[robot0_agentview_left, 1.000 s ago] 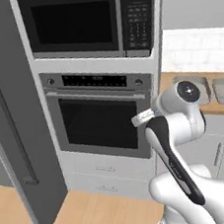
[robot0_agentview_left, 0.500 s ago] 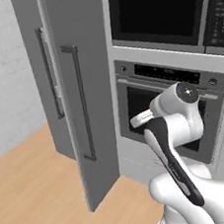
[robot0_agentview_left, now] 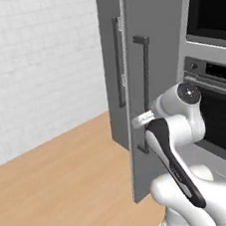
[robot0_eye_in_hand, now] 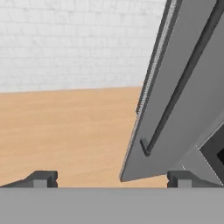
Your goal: Place one sweet potato and one fish in each tupperware on the nearby counter, to pack two identical lunches.
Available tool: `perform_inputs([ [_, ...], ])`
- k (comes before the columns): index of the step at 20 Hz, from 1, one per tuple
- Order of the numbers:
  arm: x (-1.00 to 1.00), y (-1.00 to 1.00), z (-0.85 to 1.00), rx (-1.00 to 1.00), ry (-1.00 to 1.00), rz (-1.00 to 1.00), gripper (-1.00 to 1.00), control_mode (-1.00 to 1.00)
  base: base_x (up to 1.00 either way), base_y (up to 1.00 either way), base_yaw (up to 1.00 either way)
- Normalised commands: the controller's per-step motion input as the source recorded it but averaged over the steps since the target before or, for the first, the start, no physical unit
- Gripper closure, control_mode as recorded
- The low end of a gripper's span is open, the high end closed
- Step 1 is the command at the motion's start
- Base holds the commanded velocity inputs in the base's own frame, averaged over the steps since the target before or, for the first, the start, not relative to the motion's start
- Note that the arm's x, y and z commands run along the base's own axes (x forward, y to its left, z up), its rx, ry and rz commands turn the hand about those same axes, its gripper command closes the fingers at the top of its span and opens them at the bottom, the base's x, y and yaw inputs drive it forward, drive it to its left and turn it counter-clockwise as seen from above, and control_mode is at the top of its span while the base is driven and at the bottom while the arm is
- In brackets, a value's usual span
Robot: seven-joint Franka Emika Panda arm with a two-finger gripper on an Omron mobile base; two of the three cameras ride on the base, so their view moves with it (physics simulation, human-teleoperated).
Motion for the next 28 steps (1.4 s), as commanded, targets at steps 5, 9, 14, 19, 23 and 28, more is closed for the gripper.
perform_inputs([
  [5,0.0,0.0,0.0,0.0,0.0,0.0,-1.0,1.0,0.05,1.0,0.38],
  [9,0.0,0.0,0.0,0.0,0.0,0.0,-1.0,1.0,0.62,1.0,0.2],
  [14,0.0,0.0,0.0,0.0,0.0,0.0,-1.0,1.0,0.98,1.0,0.1],
  [19,0.0,0.0,0.0,0.0,0.0,0.0,-1.0,1.0,1.0,1.0,0.06],
  [23,0.0,0.0,0.0,0.0,0.0,0.0,-1.0,1.0,1.0,0.66,0.27],
  [28,0.0,0.0,0.0,0.0,0.0,0.0,-1.0,1.0,1.0,0.27,0.39],
])
